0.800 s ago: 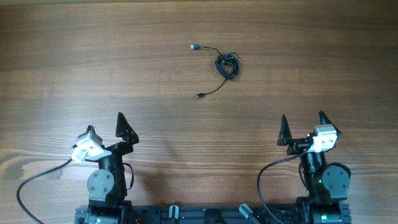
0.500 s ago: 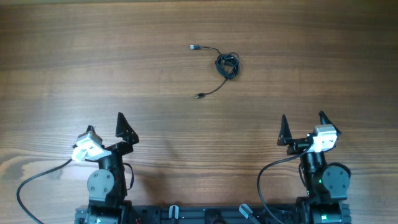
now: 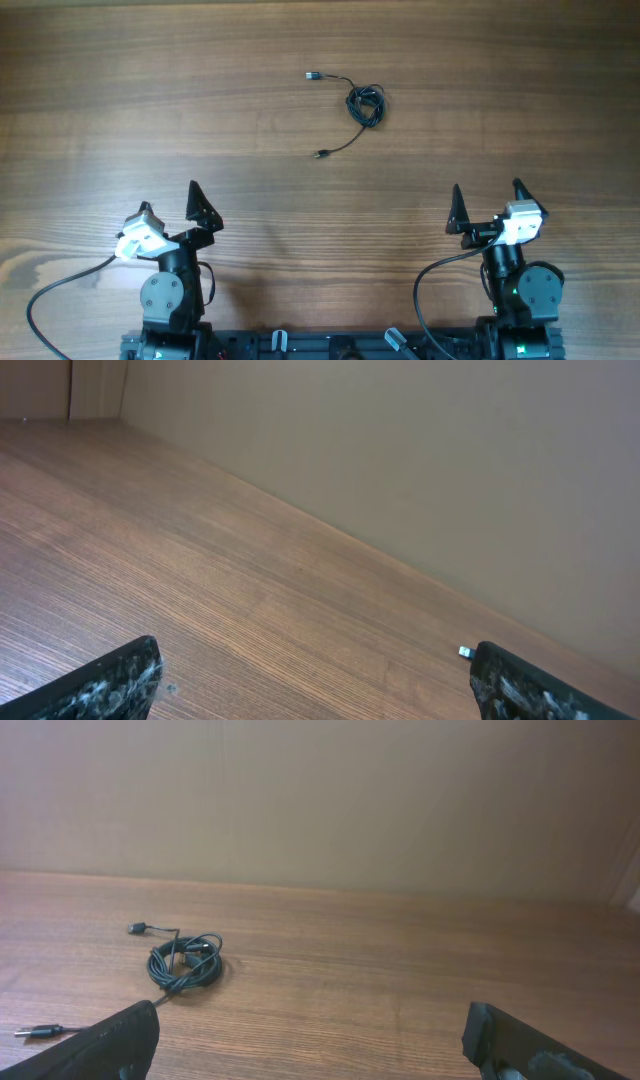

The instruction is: Untangle cables

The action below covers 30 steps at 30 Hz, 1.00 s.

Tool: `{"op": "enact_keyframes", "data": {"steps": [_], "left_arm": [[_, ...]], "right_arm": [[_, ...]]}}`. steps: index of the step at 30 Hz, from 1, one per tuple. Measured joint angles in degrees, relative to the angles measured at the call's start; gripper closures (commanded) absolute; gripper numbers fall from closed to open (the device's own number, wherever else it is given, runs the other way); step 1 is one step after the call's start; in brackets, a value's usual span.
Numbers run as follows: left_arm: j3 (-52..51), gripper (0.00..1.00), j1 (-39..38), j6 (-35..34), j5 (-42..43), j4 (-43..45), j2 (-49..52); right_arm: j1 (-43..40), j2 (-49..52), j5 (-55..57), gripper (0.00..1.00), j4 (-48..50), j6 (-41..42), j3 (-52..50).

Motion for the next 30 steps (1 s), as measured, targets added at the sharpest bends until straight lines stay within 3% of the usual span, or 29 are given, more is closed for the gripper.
{"op": "enact_keyframes", "data": {"steps": [30], "left_arm": [[0.0, 0.00, 0.0, 0.0, 0.0, 0.0, 0.0]], "right_arm": [[0.0, 0.0, 0.0, 0.00, 0.0, 0.0, 0.0]]}}
